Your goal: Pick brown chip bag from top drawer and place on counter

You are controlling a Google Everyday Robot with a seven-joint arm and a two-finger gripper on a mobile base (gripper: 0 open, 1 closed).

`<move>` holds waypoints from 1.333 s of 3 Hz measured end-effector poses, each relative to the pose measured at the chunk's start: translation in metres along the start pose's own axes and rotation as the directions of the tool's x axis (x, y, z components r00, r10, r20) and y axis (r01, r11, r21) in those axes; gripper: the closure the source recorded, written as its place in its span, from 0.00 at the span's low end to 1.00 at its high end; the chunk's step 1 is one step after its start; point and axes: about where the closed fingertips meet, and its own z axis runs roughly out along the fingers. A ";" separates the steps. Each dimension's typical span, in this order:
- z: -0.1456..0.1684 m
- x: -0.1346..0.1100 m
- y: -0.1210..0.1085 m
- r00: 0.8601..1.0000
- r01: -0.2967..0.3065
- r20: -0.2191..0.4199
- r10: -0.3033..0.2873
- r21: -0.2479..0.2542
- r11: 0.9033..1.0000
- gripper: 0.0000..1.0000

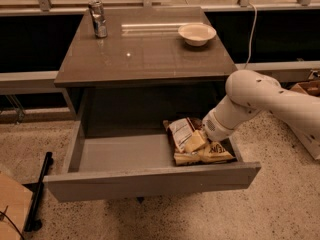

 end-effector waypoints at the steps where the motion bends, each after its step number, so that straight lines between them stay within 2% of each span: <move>1: -0.012 -0.005 0.000 1.000 0.011 0.020 -0.011 0.016 1.000 0.72; 2: -0.037 -0.015 0.006 0.998 0.038 0.052 -0.039 0.023 0.999 0.96; 3: -0.087 -0.021 0.009 0.990 0.103 0.096 -0.105 0.032 0.994 1.00; 4: -0.156 -0.015 0.010 0.968 0.205 0.127 -0.216 0.091 0.974 1.00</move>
Offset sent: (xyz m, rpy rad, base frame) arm 0.0166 -0.0060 0.0765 0.0158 -0.1250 0.0285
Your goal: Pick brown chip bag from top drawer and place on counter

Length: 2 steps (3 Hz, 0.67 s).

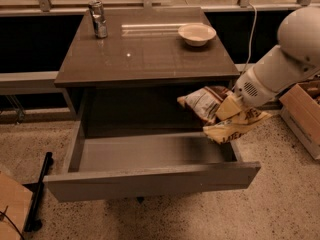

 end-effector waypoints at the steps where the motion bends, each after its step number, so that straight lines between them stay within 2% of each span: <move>1: -0.074 -0.012 -0.013 0.994 0.088 0.053 -0.093 0.085 0.992 1.00; 2: -0.126 -0.042 -0.033 0.981 0.145 0.104 -0.163 0.163 0.976 1.00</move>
Offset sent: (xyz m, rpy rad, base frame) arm 0.0659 -0.0766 0.2138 -0.1071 -0.4056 0.0712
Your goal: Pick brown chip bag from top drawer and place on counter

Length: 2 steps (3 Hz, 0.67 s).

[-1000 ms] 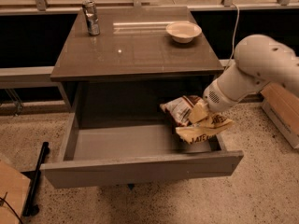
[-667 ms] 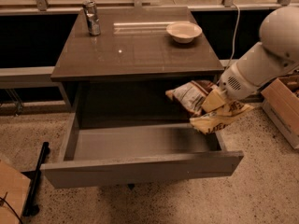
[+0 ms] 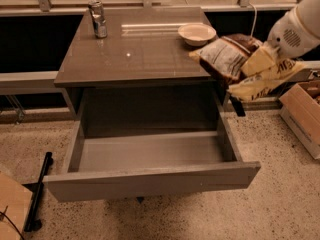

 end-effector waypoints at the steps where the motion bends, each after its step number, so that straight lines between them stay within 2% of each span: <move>1: -0.013 -0.047 -0.026 0.995 0.015 0.102 -0.017 0.028 1.000 1.00; 2: -0.024 -0.056 -0.031 0.991 0.019 0.129 -0.025 0.046 0.999 1.00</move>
Offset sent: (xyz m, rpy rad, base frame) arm 0.0376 0.0047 0.0322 0.0431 -0.0858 0.0032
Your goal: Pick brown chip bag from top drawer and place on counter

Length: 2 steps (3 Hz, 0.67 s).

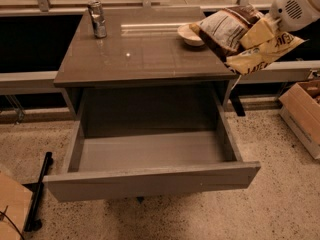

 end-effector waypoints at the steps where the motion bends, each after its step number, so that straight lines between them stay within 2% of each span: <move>1: 0.008 0.005 0.000 0.999 -0.022 -0.023 0.022 -0.001 1.000 1.00; 2: 0.036 -0.003 0.016 0.996 -0.089 0.013 0.089 -0.034 0.995 1.00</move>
Offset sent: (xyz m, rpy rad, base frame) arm 0.0486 0.0722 -0.0465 0.2295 -0.0483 -0.1334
